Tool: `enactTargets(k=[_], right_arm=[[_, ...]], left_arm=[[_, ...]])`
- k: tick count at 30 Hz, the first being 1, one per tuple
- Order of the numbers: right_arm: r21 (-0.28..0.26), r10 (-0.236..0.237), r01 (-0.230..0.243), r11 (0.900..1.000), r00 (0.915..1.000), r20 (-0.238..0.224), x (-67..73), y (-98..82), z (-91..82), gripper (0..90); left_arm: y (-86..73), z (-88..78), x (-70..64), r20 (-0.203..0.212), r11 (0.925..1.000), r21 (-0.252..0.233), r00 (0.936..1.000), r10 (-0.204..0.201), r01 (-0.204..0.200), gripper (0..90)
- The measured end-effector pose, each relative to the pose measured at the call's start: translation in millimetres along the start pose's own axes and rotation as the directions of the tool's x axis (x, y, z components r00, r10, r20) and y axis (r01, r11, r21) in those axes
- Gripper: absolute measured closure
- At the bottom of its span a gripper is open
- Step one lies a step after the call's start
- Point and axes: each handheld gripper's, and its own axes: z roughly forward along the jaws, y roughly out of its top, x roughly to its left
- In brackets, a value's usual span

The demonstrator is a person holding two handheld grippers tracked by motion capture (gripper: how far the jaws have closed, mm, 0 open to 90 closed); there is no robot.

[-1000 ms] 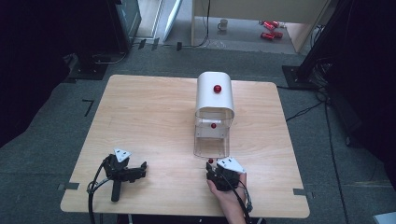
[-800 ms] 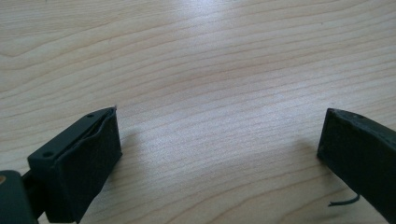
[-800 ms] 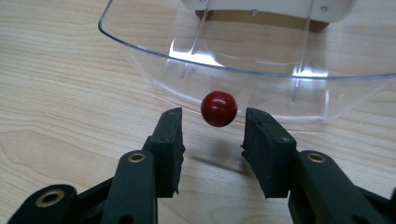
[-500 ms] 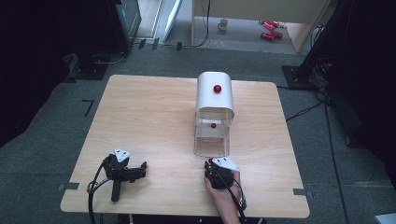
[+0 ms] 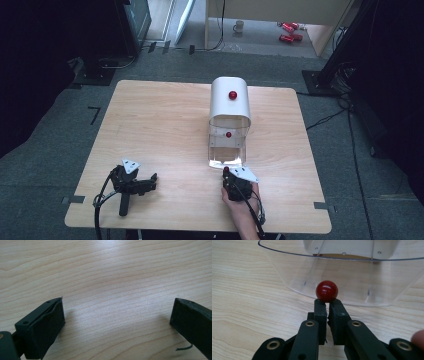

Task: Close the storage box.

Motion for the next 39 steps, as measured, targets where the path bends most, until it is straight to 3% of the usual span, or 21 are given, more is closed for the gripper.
enactTargets(k=[13, 27, 39], right_arm=[[-0.019, -0.001, 0.001, 1.0, 1.0, -0.002, -0.3, 2.9, -2.2, 84.2], [-0.027, -0.004, 0.004, 1.0, 1.0, 0.003, -4.3, 18.8, 0.9, 83.2], [-0.035, 0.0, 0.0, 0.999, 0.9999, 0.014, -8.8, 36.3, 16.3, 83.0]], left_arm=[[0.0, 0.0, 0.0, 0.0, 1.0, 0.0, 1.0, 0.0, 0.0, 0.0], [0.0, 0.0, 0.0, 0.0, 1.0, 0.0, 1.0, 0.0, 0.0, 0.0], [0.0, 0.0, 0.0, 0.0, 1.0, 0.0, 1.0, 0.0, 0.0, 0.0]])
